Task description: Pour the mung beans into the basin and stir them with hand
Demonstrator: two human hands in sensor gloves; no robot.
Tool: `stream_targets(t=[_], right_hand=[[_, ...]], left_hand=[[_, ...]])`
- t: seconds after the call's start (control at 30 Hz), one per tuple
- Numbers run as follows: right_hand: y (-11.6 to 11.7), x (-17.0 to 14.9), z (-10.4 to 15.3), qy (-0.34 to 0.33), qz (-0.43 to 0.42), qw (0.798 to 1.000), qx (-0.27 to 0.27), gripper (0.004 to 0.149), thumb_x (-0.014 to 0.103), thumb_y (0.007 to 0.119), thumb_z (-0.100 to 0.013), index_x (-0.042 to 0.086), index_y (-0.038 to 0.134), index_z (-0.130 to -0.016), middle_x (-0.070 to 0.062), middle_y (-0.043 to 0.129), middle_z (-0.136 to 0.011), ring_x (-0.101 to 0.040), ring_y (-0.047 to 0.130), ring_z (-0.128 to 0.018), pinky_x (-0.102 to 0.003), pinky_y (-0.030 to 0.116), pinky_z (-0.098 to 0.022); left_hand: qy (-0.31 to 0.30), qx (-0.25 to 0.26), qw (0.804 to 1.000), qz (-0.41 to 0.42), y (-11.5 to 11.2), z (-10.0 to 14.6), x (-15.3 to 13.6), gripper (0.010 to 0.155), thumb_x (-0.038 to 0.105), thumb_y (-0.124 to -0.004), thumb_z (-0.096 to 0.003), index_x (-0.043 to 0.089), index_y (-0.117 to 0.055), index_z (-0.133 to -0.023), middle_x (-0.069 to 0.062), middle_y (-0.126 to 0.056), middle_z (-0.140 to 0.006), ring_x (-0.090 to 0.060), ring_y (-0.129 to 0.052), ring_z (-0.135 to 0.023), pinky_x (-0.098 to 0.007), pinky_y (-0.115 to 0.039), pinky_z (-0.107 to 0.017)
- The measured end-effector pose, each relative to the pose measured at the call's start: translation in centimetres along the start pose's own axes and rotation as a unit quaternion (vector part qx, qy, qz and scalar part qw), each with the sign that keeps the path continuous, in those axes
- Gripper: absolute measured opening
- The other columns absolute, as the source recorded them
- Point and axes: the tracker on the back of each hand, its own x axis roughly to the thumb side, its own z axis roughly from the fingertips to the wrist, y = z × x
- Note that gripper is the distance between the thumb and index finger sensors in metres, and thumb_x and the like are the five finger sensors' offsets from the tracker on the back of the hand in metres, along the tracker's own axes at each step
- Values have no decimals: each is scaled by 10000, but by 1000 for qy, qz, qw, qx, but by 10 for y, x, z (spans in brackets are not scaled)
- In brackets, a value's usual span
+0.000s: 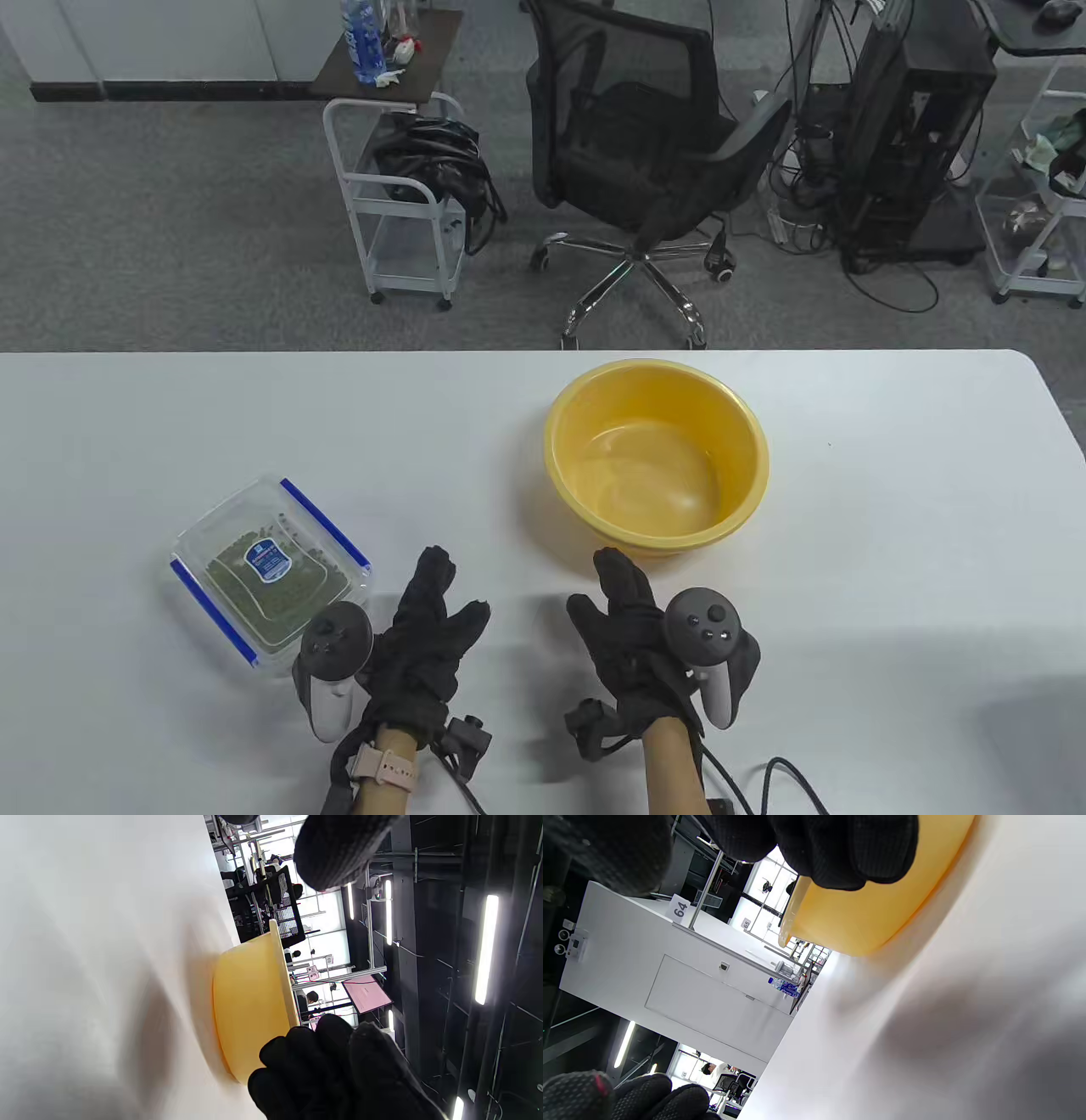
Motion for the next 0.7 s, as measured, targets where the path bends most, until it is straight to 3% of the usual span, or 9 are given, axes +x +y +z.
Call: stream_targets(t=[0.27, 0.47, 0.6, 0.7], right_hand=[[3, 1, 0, 1, 11, 1000, 7, 672, 554, 732, -348, 298, 464, -909, -32, 480, -994, -267, 628, -888, -394, 636, -649], [2, 0, 0, 5, 1, 1000, 12, 665, 544, 733, -353, 290, 470, -908, -44, 481, -991, -280, 627, -880, -403, 636, -641], [-1, 2, 2, 0, 3, 1000, 10, 662, 543, 733, -354, 288, 474, -908, -47, 485, -989, -282, 634, -876, -405, 642, -638], [-1, 1, 1, 4, 5, 1000, 9, 659, 544, 731, -355, 290, 476, -907, -46, 487, -989, -280, 636, -876, -403, 644, -637]], left_hand=[[6, 8, 1000, 7, 2, 2, -1, 810, 267, -823, -500, 114, -315, -1112, -195, -414, -1139, -460, -363, -1047, -616, -324, -725], [-5, 49, 999, 3, 17, 10, 30, 815, 293, -821, -501, 104, -319, -1115, -204, -417, -1137, -467, -365, -1040, -620, -332, -713], [-23, 129, 991, -1, 68, 20, 50, 842, 308, -808, -512, 111, -254, -1114, -203, -315, -1151, -466, -225, -1044, -621, -242, -710], [35, 204, 977, -56, 121, 31, 42, 905, 350, -767, -539, 118, -88, -1092, -202, -108, -1143, -452, 5, -1010, -622, -122, -689]])
